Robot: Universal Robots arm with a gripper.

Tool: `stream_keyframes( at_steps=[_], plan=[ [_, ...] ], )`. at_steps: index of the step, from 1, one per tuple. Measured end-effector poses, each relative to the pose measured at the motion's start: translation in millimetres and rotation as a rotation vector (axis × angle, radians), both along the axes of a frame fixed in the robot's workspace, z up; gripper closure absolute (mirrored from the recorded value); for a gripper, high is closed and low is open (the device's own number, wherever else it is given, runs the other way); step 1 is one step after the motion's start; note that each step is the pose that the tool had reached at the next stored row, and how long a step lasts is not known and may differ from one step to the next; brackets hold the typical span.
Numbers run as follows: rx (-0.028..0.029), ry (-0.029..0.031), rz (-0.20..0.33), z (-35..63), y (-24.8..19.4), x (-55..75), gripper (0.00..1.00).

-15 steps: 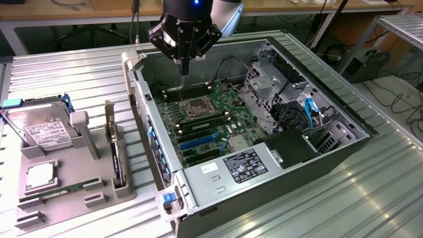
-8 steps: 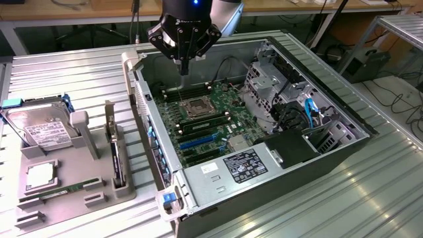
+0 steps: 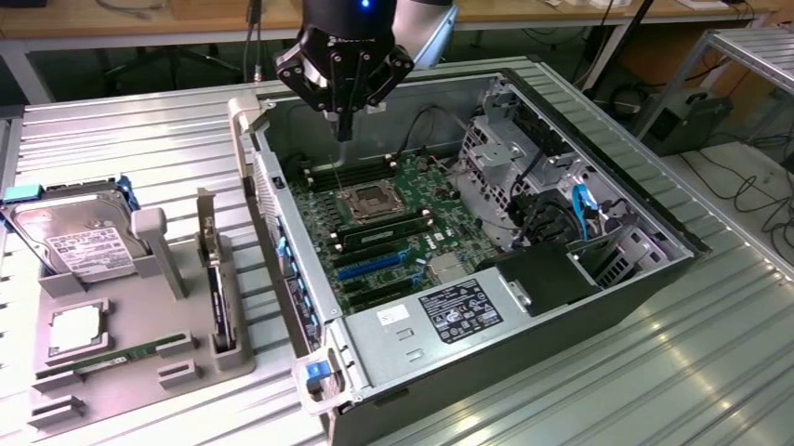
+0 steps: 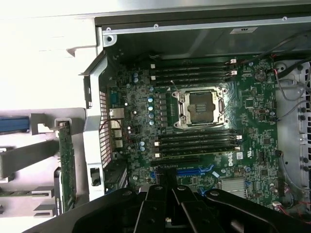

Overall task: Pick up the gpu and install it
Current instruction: 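Reach for the gpu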

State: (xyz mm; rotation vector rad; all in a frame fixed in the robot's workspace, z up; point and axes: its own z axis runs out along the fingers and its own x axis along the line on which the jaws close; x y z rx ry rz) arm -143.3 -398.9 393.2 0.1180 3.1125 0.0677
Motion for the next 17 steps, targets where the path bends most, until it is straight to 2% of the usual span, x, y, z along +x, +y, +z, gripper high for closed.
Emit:
stream_keyframes(
  at_steps=[17],
  plan=[
    [0.0, 0.0001, 0.0, 0.0, 0.0, -4.1, 0.89]
  ],
)
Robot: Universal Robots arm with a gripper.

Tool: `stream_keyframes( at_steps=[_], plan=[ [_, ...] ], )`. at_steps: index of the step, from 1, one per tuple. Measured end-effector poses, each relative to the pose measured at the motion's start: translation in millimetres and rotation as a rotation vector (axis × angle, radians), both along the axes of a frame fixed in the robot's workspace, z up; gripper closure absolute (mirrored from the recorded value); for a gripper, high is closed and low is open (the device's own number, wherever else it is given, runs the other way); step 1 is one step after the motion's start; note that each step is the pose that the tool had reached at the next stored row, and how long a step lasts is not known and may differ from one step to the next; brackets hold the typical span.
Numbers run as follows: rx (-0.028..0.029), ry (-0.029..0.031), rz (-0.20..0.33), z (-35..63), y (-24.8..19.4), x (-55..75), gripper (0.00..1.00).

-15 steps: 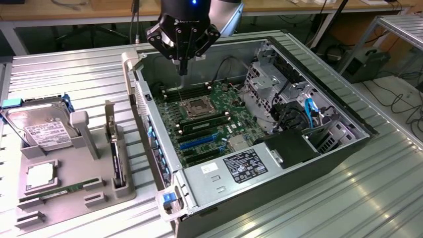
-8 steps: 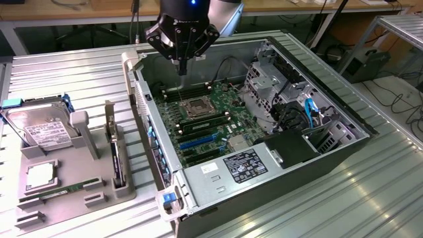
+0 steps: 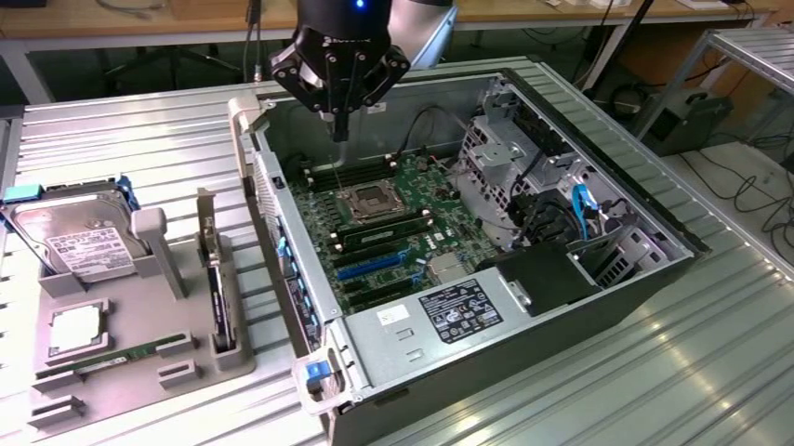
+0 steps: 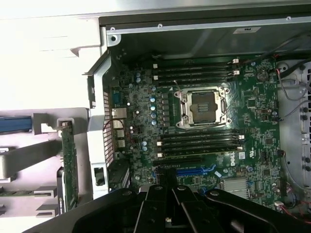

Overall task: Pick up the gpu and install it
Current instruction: 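Reach for the gpu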

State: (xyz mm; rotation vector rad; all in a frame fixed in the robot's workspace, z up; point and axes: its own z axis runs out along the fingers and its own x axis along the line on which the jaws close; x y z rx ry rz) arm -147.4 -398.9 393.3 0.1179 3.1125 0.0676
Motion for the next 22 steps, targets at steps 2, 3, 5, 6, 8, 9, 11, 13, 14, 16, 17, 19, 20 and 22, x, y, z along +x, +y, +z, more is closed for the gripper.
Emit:
stream_keyframes(
  at_steps=[2, 3, 5, 6, 8, 9, 11, 13, 14, 16, 17, 19, 20, 22],
  plan=[
    [0.0, -0.0001, 0.0, 0.0, 0.0, -0.4, 0.89],
    [0.0, 0.0, 0.0, 0.0, 0.0, -0.8, 0.89],
    [0.0, 0.0, 0.0, 0.0, 0.0, -1.4, 0.89],
    [0.0, 0.0, 0.0, 0.0, 0.0, -1.6, 0.89],
    [0.0, -0.0001, 0.0, 0.0, 0.0, -2.4, 0.89],
    [0.0, 0.0, 0.0, 0.0, 0.0, -2.5, 0.89],
    [0.0, 0.0, 0.0, 0.0, 0.0, -3.0, 0.89],
    [0.0, 0.0, 0.0, 0.0, 0.0, -3.5, 0.89],
    [0.0, 0.0, 0.0, 0.0, 0.0, -3.7, 0.89],
    [0.0, 0.0, 0.0, 0.0, 0.0, -4.1, 0.89],
    [0.0, 0.0, 0.0, 0.0, 0.0, -4.3, 0.89],
    [0.0, -0.0001, 0.0, 0.0, 0.0, -4.7, 0.89],
    [0.0, 0.0, 0.0, 0.0, 0.0, -4.8, 0.89],
    [0.0, 0.0, 0.0, 0.0, 0.0, -5.2, 0.89]
  ],
)
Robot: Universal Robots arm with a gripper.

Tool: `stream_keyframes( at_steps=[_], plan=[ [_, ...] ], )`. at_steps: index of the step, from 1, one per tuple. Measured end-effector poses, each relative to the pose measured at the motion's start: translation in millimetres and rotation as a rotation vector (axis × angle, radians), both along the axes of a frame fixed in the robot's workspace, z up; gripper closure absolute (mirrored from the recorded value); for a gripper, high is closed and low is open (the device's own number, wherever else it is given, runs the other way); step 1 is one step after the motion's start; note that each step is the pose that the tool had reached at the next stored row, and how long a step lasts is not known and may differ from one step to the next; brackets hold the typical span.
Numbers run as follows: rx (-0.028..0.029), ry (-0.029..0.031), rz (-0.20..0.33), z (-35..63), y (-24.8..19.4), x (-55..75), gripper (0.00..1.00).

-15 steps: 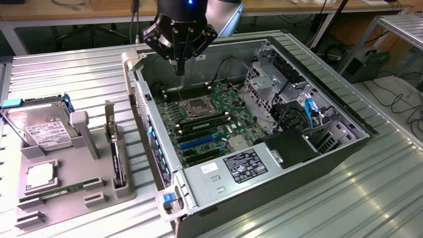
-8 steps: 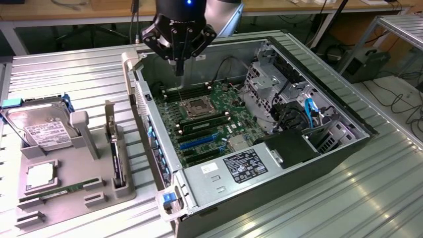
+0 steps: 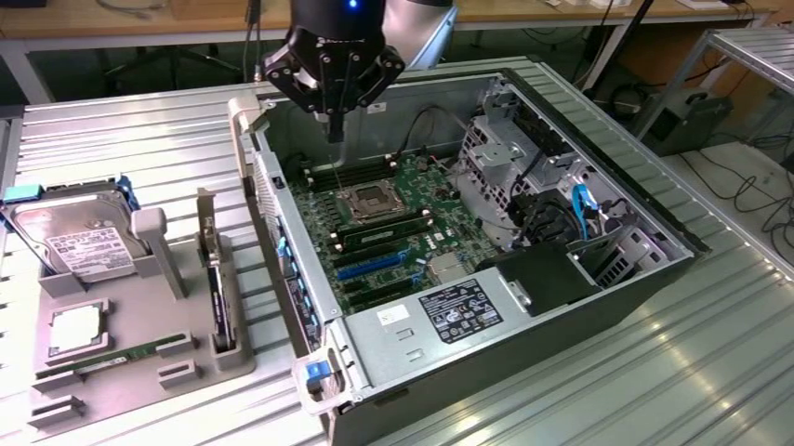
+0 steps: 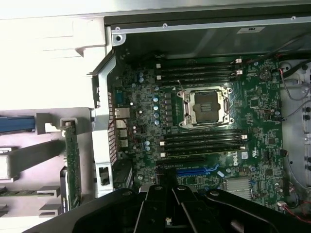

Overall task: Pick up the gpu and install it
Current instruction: 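Reach for the gpu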

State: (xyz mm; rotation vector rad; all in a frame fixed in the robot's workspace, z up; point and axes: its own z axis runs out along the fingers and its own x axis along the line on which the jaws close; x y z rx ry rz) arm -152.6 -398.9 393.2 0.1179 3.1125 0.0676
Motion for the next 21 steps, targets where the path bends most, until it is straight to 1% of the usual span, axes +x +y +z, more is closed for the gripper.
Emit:
stream_keyframes(
  at_steps=[21],
  plan=[
    [0.0, 0.0, 0.0, 0.0, 0.0, -5.6, 0.89]
  ],
)
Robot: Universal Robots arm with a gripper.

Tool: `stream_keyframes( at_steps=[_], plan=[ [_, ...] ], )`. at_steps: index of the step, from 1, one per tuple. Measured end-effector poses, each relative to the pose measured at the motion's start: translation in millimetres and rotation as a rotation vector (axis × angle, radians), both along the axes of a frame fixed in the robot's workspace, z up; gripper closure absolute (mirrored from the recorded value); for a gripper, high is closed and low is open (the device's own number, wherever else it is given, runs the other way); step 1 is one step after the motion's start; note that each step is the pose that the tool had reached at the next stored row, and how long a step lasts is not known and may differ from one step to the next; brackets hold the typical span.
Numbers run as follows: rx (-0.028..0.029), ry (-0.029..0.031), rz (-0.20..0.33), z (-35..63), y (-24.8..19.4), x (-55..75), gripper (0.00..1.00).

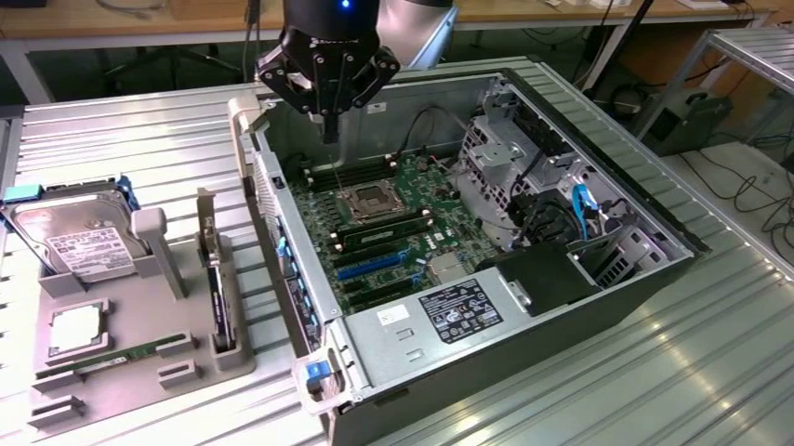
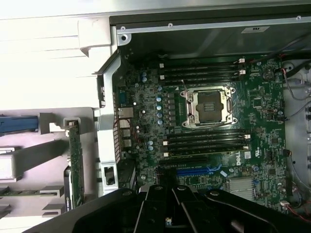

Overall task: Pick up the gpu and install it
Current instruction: 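Reach for the gpu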

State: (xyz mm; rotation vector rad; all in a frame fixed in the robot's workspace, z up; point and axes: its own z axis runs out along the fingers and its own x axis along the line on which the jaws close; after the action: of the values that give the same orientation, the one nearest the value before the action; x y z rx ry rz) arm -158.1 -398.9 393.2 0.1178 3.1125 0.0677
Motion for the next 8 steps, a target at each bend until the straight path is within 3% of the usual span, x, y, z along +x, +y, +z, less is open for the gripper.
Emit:
stream_keyframes(
  at_steps=[8],
  plan=[
    [0.0, 0.0, 0.0, 0.0, 0.0, -2.8, 0.89]
  ],
)
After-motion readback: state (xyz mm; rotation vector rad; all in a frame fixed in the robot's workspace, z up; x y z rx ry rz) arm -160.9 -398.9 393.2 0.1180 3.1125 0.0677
